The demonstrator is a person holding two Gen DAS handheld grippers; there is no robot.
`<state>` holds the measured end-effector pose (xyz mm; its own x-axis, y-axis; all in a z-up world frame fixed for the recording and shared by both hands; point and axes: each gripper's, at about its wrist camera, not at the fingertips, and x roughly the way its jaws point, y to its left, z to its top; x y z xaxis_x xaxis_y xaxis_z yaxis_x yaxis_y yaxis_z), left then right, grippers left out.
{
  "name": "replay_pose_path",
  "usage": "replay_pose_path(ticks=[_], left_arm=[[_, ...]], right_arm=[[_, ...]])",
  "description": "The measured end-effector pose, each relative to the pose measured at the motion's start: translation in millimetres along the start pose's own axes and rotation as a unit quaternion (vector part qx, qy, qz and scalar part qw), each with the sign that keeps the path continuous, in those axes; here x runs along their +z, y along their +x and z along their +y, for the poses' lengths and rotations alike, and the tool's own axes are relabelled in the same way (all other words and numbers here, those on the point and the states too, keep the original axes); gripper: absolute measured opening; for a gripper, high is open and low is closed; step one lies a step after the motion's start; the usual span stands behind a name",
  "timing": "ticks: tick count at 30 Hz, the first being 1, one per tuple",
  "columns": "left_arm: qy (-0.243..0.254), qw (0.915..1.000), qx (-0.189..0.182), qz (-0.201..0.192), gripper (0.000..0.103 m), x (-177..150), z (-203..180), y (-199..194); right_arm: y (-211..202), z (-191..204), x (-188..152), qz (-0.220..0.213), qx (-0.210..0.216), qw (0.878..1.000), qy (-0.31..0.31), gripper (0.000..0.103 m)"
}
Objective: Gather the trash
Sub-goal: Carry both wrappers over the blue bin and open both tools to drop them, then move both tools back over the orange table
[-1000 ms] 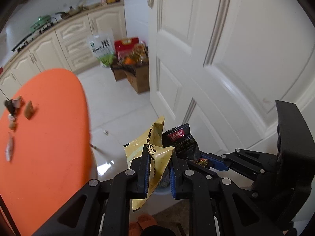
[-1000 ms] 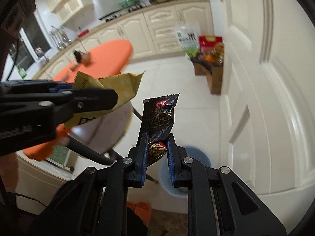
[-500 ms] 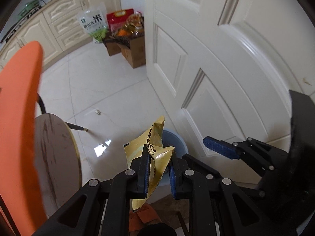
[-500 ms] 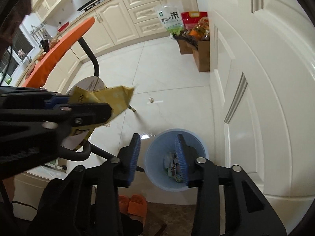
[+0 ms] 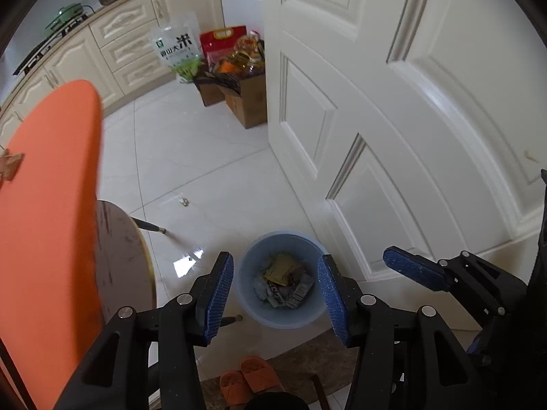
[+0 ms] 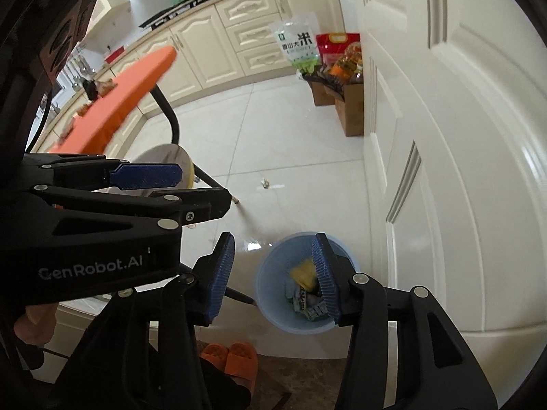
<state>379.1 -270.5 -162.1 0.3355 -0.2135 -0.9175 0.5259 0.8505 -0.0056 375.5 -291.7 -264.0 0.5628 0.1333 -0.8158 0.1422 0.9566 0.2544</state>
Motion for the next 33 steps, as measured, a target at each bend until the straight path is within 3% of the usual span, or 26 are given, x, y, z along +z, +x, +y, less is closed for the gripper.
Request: replay_pose_path(ticks=[7, 9, 12, 18, 21, 26, 29, 33], left_arm=[[-0.013, 0.9979, -0.012, -0.062, 0.048, -24, 6, -72], [-0.014, 0.9951, -0.014, -0.097, 0.049, -34, 14, -102], [-0.028, 0.9889, -0.007, -0.146, 0.058, -50, 37, -145], [-0.056, 0.9775, 0.040, -0.199, 0.067, -83, 108, -195], [-0.084, 0.9726, 0.076, -0.203, 0.067, -100, 159, -203], [-0.127, 0.9668, 0.134, -0.177, 0.067, -118, 229, -187], [-0.160, 0.9649, 0.146, -0.149, 0.067, -125, 268, -169], [-0.180, 0.9685, 0.132, -0.110, 0.068, -119, 300, -137]], right_arm=[[-54, 41, 17, -0.055, -0.005, 0.998, -0.027, 0.051], [-76, 58, 25, -0.076, -0.007, 0.996, -0.037, 0.052], [-100, 86, 39, -0.103, -0.011, 0.993, -0.057, 0.062], [-108, 160, 72, -0.121, 0.009, 0.986, -0.112, 0.063], [-89, 197, 91, -0.115, 0.025, 0.984, -0.136, 0.064], [-37, 247, 118, -0.086, 0.052, 0.981, -0.168, 0.064], [-3, 266, 133, -0.066, 0.055, 0.980, -0.181, 0.064], [42, 278, 151, -0.040, 0.060, 0.980, -0.187, 0.064]])
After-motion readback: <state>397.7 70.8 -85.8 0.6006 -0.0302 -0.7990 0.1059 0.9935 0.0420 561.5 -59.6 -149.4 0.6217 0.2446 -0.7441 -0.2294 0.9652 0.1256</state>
